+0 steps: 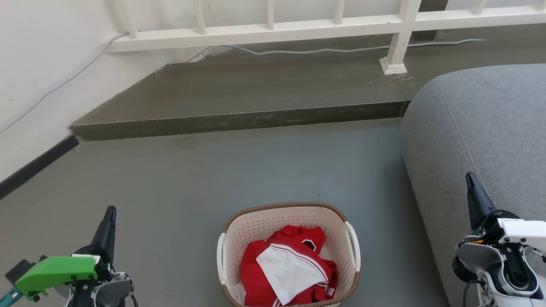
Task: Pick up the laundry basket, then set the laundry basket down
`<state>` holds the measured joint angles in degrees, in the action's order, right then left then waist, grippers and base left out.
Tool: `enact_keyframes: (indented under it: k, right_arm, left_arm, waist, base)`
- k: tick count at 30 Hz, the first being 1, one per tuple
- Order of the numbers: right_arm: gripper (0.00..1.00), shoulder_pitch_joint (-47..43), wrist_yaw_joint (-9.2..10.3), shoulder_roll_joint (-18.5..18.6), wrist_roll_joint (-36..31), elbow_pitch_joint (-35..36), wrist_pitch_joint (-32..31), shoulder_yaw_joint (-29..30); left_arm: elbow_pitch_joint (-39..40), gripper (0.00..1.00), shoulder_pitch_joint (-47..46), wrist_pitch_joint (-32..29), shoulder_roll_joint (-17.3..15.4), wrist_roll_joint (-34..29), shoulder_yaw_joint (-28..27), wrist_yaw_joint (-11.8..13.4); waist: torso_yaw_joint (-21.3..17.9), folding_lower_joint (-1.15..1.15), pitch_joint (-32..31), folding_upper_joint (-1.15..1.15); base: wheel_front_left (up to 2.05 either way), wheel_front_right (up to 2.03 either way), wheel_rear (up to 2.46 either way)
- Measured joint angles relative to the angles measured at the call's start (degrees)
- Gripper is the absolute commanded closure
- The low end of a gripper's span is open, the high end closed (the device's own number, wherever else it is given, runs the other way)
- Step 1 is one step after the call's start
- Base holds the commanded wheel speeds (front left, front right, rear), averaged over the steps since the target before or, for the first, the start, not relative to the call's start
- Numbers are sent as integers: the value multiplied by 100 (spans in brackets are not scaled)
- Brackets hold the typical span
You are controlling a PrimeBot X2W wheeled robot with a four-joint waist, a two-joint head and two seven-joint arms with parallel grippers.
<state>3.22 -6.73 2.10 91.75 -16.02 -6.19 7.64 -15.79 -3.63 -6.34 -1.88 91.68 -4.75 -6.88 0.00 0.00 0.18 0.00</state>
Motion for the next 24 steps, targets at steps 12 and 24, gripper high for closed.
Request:
enact_keyframes:
  k: [12, 24]
  right_arm:
    - [100, 0, 0, 0, 0, 0, 0, 0]
    - [100, 0, 0, 0, 0, 0, 0, 0]
  left_arm:
    - [0, 100, 0, 0, 0, 0, 0, -1]
    - [1, 100, 0, 0, 0, 0, 0, 0]
  waist:
    - [0, 0, 0, 0]
    - [0, 0, 0, 0]
  base:
    - [0, 0, 0]
    - [0, 0, 0]
